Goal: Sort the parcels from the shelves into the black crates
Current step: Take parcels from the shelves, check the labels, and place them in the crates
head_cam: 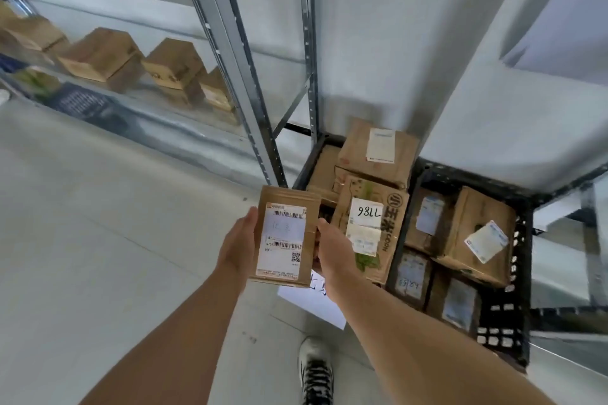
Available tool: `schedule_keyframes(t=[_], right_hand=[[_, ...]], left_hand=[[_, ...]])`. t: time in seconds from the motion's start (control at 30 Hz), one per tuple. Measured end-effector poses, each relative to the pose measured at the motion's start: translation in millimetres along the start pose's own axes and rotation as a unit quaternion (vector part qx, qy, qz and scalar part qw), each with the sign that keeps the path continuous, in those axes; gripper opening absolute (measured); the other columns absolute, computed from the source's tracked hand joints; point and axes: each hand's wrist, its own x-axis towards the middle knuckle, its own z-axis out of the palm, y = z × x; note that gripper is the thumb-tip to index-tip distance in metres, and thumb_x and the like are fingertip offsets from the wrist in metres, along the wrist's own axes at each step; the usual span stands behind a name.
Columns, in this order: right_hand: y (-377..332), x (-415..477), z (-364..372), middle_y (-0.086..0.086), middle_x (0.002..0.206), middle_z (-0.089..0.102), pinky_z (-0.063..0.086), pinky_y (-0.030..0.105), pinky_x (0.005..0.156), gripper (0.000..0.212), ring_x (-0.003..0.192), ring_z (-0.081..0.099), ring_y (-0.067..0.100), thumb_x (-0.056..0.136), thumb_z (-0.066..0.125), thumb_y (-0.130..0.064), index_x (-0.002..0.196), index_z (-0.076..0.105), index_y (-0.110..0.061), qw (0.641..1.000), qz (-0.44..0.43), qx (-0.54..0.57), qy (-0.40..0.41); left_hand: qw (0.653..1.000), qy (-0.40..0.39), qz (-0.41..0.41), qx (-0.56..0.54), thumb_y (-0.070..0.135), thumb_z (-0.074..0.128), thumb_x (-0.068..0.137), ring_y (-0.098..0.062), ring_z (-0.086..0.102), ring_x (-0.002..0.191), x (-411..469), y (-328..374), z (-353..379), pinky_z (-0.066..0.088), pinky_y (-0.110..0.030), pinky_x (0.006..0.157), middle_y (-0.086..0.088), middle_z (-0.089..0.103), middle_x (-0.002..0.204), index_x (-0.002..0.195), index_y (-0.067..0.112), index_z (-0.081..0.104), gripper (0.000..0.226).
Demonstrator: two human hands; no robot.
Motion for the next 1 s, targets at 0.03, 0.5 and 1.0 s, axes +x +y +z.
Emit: schedule_keyframes(t=[0.03,0.5,1.0], right_hand=[[-5,20,10,0.004,0.092,0.077,0.054,0.057,0.095,0.045,0.093,0.072,0.028,0.080,0.041,-0.055,0.089,0.073,-0.025,1.000,0.001,-0.003,0.009],[-25,182,75,0.013,0.115,0.061,0.040,0.031,0.063,0.042,0.084,0.056,0.021,0.100,0.032,-0.052,0.090,0.061,-0.023,0.973,0.073,-0.092,0.200],[36,249,82,0.020,0.141,0.051,0.041,0.044,0.105,0.063,0.129,0.048,0.037,0.105,0.024,-0.052,0.142,0.047,-0.007,0.960,0.120,-0.047,0.250]], left_hand=[[1.000,-0.003,-0.004,0.012,0.052,0.032,0.103,-0.021,0.066,0.089,18,9,-1,0.052,-0.038,0.078,-0.002,0.070,0.101,0.105,0.024,0.065,0.043],[0.981,-0.140,-0.130,0.043,0.058,0.032,0.101,-0.015,0.068,0.085,207,19,40,0.047,-0.031,0.063,0.000,0.074,0.097,0.100,0.027,0.069,0.048],[0.923,-0.276,-0.257,0.081,0.065,0.024,0.098,-0.021,0.069,0.091,282,-44,86,0.050,-0.031,0.068,-0.002,0.073,0.101,0.112,0.027,0.069,0.061]])
